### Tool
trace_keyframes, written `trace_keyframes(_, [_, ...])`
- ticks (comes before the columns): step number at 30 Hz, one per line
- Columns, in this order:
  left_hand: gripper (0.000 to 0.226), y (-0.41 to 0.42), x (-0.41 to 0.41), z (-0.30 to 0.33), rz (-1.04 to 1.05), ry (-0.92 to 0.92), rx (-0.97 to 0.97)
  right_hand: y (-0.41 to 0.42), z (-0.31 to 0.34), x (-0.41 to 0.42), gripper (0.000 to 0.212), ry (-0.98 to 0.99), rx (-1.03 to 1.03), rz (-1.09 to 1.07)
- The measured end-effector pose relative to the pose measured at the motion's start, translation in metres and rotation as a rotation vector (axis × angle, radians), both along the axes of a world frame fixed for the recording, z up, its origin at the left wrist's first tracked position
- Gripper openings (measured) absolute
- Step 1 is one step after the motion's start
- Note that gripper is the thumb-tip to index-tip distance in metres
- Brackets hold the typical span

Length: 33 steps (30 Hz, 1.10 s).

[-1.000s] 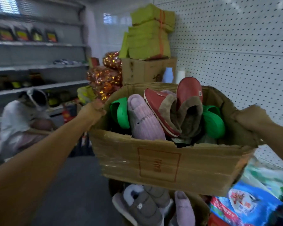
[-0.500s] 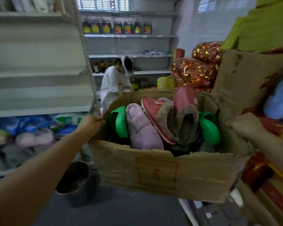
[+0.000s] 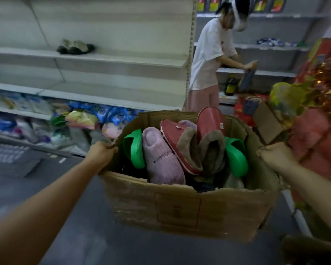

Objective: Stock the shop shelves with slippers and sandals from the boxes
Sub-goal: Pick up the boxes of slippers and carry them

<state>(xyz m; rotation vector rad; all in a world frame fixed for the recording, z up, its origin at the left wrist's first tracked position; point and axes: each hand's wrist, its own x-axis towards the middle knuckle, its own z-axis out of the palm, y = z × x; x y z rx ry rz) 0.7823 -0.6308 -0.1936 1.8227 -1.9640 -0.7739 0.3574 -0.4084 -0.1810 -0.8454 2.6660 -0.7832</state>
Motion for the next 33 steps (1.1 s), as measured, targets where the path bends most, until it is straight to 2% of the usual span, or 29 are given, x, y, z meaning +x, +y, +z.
trace_keyframes(6, [0.024, -0.049, 0.044, -0.04, 0.102, -0.057, 0.061, -0.104, -0.06, 0.016, 0.024, -0.02, 0.093, 0.157])
trace_keyframes(10, [0.023, -0.09, 0.058, -0.072, 0.146, -0.085, 0.096, -0.168, -0.095, 0.02, 0.033, -0.101, 0.102, 0.232])
trace_keyframes(16, [0.025, -0.148, 0.062, -0.132, 0.23, -0.075, 0.189, -0.252, -0.152, 0.021, 0.043, -0.122, 0.143, 0.282])
trace_keyframes(22, [0.024, -0.199, 0.062, -0.193, 0.228, -0.091, 0.287, -0.297, -0.225, 0.035, 0.045, -0.181, 0.156, 0.213])
trace_keyframes(27, [0.023, -0.267, 0.06, -0.248, 0.137, -0.135, 0.337, -0.319, -0.296, 0.053, 0.046, -0.232, 0.154, 0.111])
trace_keyframes(30, [0.025, -0.308, 0.06, -0.289, 0.102, -0.14, 0.336, -0.33, -0.336, 0.068, 0.047, -0.251, 0.13, 0.032])
trace_keyframes(33, [0.017, -0.337, 0.058, -0.331, 0.077, -0.119, 0.308, -0.34, -0.371, 0.082, 0.041, -0.253, 0.129, -0.035])
